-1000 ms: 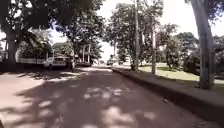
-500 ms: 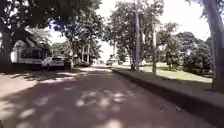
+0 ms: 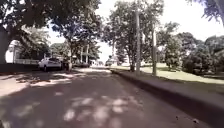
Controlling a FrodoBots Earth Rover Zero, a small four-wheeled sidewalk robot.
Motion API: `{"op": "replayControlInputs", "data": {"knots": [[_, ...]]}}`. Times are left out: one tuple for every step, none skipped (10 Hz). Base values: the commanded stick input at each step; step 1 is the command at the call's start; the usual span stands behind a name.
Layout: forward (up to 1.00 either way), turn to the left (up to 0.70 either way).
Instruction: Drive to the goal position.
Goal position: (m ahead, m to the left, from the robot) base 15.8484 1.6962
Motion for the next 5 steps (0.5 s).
{"op": "replayControlInputs", "data": {"knots": [[0.70,0.00],[0.70,0.00],[0.70,0.00],[0.70,0.00],[0.70,0.00]]}}
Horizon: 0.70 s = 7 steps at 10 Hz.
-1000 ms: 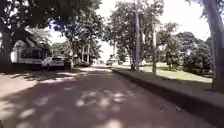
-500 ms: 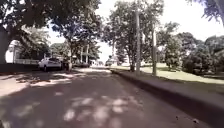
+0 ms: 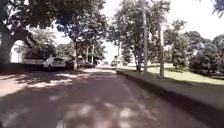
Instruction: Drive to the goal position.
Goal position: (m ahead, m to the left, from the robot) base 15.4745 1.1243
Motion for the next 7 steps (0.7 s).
{"op": "replayControlInputs", "data": {"knots": [[0.70,0.00],[0.70,0.00],[0.70,0.00],[0.70,0.00],[0.70,0.00],[0.70,0.00],[0.70,0.00]]}}
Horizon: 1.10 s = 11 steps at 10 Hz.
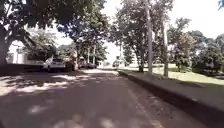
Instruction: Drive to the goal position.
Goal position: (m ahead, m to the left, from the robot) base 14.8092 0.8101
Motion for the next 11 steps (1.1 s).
{"op": "replayControlInputs", "data": {"knots": [[0.70,0.00],[0.70,0.00],[0.70,0.00],[0.70,0.00],[0.70,0.00],[0.70,0.00],[0.70,0.00],[0.70,0.00],[0.70,0.00],[0.70,0.00],[0.70,0.00]]}}
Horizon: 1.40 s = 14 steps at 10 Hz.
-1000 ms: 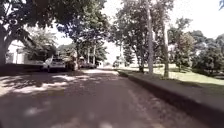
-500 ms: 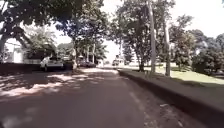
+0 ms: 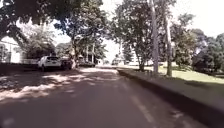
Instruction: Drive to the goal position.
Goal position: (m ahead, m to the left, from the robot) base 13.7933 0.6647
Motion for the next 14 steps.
{"op": "replayControlInputs", "data": {"knots": [[0.70,0.00],[0.70,0.00],[0.70,0.00],[0.70,0.00],[0.70,0.00],[0.70,0.00],[0.70,0.00],[0.70,0.00],[0.70,0.00],[0.70,0.00],[0.70,0.00],[0.70,0.00],[0.70,0.00],[0.70,0.00]]}}
